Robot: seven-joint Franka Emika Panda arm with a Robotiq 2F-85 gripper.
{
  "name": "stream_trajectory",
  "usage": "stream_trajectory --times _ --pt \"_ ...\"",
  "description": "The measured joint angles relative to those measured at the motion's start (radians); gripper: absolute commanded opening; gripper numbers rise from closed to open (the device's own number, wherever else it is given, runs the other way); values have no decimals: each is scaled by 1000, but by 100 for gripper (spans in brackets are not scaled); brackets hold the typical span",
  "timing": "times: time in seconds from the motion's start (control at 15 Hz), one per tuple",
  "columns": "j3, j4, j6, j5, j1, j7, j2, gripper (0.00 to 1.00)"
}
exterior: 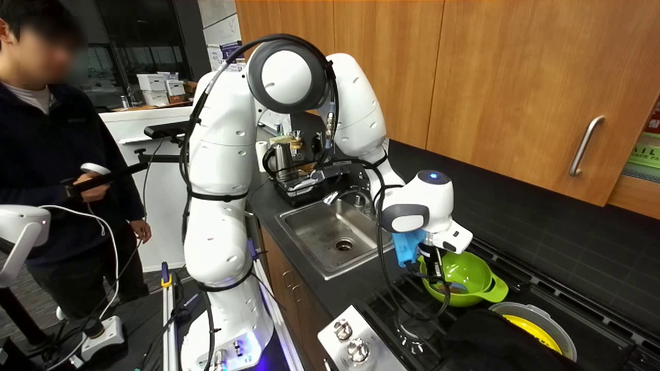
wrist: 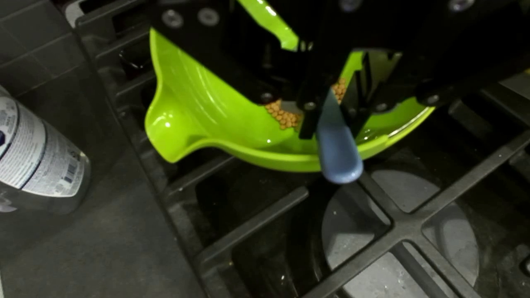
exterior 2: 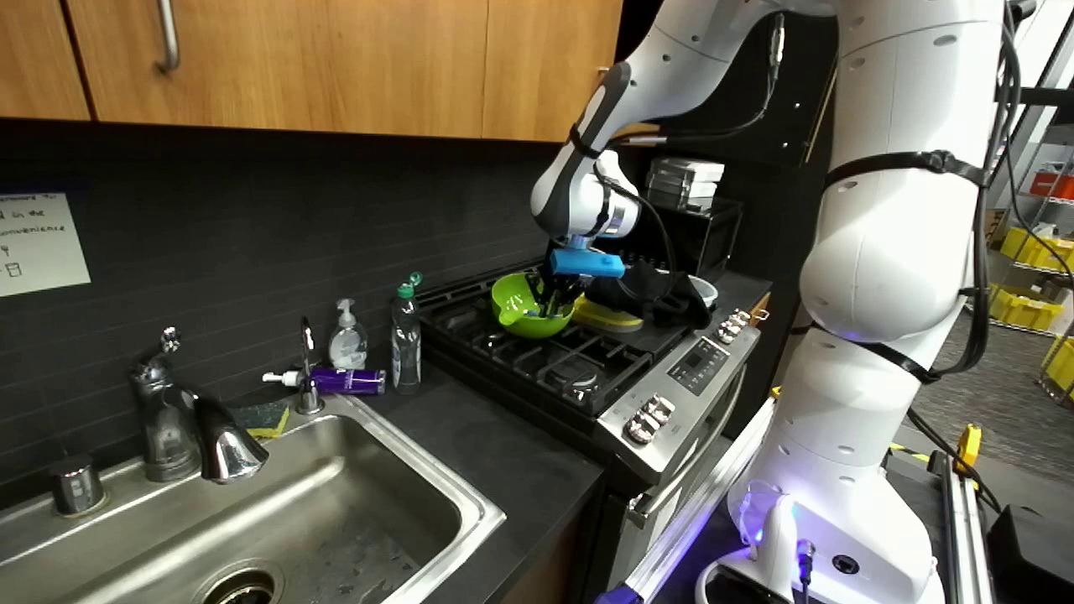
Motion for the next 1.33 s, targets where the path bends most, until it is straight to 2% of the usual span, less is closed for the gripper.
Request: stream_trajectory --times 0.33,0.6,0.93,1.33 --pt "0 1 -6 0 -1 1 -2 5" --pt "-1 9 -62 1 -12 1 -19 5" --pt "-1 46 -209 31 -50 -15 -57 5" --pt "-6 107 -441 118 -75 -80 -78 5"
